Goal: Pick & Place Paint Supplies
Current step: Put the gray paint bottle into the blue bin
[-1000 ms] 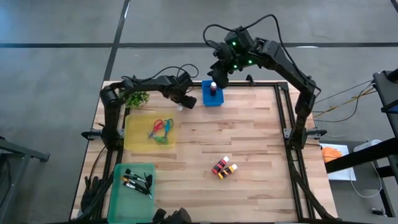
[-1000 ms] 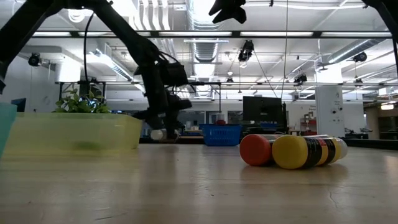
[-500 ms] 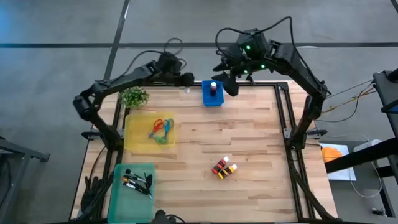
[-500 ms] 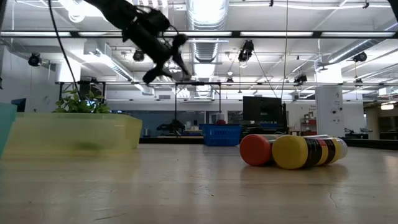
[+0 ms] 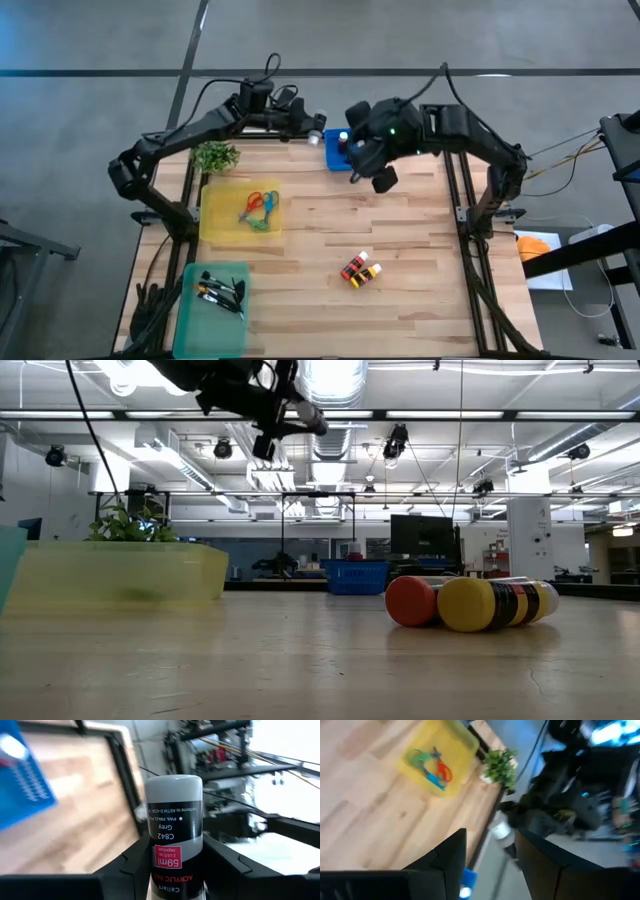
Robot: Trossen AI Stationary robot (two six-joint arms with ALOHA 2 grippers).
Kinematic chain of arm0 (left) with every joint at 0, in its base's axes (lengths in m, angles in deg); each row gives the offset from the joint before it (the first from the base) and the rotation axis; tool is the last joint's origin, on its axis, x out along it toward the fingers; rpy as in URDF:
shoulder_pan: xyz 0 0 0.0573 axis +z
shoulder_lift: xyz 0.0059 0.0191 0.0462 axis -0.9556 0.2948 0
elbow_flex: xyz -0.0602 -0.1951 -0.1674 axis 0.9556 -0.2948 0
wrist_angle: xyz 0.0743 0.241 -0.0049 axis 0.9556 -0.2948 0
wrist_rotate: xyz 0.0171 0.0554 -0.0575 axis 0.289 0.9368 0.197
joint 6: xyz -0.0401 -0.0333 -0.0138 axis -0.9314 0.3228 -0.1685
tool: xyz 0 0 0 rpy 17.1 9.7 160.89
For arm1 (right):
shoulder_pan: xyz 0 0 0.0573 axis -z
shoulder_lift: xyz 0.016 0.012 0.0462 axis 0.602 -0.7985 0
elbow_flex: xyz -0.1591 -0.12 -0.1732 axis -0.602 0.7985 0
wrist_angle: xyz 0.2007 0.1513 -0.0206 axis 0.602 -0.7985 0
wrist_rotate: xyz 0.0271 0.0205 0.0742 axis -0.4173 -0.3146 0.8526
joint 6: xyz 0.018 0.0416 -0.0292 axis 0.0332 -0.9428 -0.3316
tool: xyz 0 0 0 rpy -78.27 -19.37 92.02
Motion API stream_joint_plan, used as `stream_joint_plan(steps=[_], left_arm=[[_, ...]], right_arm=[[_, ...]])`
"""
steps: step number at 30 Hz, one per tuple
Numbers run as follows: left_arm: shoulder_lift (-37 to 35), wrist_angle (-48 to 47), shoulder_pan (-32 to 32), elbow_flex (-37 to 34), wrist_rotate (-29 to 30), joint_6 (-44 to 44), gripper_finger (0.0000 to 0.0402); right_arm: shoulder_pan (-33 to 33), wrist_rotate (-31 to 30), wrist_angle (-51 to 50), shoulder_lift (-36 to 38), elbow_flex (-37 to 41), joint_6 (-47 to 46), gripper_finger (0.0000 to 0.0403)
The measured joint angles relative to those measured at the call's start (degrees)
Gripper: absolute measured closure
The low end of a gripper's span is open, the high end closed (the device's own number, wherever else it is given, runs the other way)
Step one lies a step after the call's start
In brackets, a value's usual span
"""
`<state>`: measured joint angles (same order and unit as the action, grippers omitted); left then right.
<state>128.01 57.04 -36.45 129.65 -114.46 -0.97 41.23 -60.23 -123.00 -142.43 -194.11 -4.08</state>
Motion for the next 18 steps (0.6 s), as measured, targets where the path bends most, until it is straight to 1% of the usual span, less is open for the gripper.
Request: stream_joint_plan(steps=[4, 10, 18], left_arm=[[-0.5, 3.8, -2.3, 0.0, -1.9, -5.1, 0.0249], [-1.6, 11.8, -6.0, 0.0, -3.3, -13.3, 0.0249], [-2.3, 12.5, -8.1, 0.1, -3.3, -15.7, 0.0249]], right_arm=[[-1.4, -3.5, 2.1, 0.0, 0.0, 3.6, 0.0236], [-1.6, -4.0, 4.1, -0.3, 0.1, 5.3, 0.0236], [-2.1, -3.6, 6.3, -2.8, 0.2, 12.5, 0.0236]])
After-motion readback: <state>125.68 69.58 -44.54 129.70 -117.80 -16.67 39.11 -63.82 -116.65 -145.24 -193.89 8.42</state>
